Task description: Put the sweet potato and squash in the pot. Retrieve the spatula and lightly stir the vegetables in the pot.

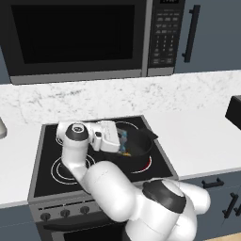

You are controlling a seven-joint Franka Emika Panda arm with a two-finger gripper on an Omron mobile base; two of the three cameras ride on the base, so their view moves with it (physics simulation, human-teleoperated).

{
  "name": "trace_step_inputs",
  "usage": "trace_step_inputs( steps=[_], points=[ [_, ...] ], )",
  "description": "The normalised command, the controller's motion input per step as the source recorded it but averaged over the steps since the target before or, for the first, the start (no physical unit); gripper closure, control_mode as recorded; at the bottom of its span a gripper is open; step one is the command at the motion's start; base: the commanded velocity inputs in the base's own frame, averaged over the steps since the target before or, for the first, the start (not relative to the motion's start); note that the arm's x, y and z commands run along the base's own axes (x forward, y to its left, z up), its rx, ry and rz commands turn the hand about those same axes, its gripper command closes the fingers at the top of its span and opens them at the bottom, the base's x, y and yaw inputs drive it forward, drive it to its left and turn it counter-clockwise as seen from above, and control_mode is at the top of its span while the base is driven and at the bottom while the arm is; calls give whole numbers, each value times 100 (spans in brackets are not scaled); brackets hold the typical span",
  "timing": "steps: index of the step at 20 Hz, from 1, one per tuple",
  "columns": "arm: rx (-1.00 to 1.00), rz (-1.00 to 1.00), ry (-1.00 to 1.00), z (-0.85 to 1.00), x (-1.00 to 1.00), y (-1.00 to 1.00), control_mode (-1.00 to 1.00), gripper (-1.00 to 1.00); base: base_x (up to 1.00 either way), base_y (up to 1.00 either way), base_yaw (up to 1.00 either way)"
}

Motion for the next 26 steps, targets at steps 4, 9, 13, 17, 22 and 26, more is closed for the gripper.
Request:
trace_step_inputs(
  steps=[4, 9, 13, 17, 22, 26],
  points=[
    [11, -10, 21, -1, 7, -11, -100, 100, 0, 0, 0],
    [0, -8, 16, -50, 44, -46, -100, 100, 0, 0, 0],
    [-2, -5, 11, -80, 58, -61, -100, 100, 0, 0, 0],
    [-5, -6, 0, -25, 26, -71, -100, 100, 0, 0, 0],
    [4, -3, 1, 27, -7, -23, -100, 100, 0, 0, 0],
    [15, 0, 7, 71, -16, 54, -100, 100, 0, 0, 0]
  ],
)
